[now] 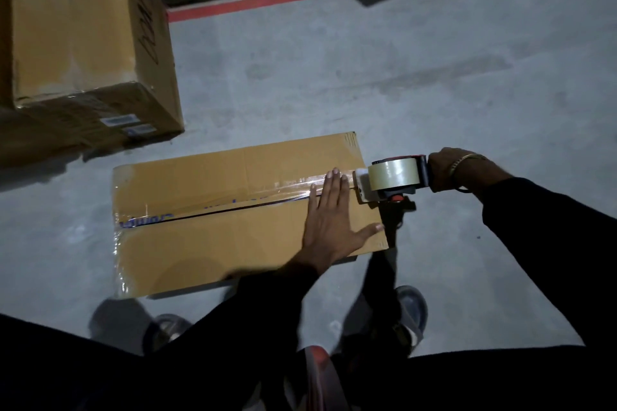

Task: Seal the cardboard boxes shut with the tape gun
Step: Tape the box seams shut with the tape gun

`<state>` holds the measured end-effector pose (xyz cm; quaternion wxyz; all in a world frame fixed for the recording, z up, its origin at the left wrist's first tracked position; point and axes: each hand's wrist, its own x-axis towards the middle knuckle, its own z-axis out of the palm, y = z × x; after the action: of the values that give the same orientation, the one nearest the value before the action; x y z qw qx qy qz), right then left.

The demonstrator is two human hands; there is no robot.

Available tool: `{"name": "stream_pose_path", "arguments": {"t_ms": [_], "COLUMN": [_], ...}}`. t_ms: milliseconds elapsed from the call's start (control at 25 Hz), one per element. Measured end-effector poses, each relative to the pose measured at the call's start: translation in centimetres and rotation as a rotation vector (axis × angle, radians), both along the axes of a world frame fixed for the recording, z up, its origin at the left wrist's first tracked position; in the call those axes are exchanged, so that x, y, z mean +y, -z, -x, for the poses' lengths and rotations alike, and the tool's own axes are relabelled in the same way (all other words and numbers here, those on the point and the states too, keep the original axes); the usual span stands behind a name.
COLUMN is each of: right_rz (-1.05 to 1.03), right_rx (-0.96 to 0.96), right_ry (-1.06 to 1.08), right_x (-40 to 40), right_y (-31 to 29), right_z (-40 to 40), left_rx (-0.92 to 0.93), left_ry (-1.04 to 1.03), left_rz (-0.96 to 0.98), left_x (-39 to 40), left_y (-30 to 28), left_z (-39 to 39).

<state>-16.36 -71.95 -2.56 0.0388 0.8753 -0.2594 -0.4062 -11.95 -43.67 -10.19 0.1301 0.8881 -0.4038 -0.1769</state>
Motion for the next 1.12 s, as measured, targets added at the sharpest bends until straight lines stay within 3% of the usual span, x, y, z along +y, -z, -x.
{"name": "stream_pose_path", "arguments": {"t_ms": [120,440,1120], "right_rz": [-0.068,-0.131,-0.201], "right_rx": [-0.045,-0.149,-0.060], "right_ry": [0.015,0.059,0.112], "right_x": [-1.0,-4.8,-1.2], "right_y": [1.7,2.6,7.7], "right_z": [0.8,4.5,2.5], "left_rx": [-0.058,-0.130,-0.130], "left_ry": [-0.078,-0.084,-0.086], "left_rz": [-0.084,0.001,-0.031], "left_x": [-4.3,-5.0,-5.8], "left_y": [0.8,2.2,3.4], "left_z": [0.7,1.2,1.3]}}
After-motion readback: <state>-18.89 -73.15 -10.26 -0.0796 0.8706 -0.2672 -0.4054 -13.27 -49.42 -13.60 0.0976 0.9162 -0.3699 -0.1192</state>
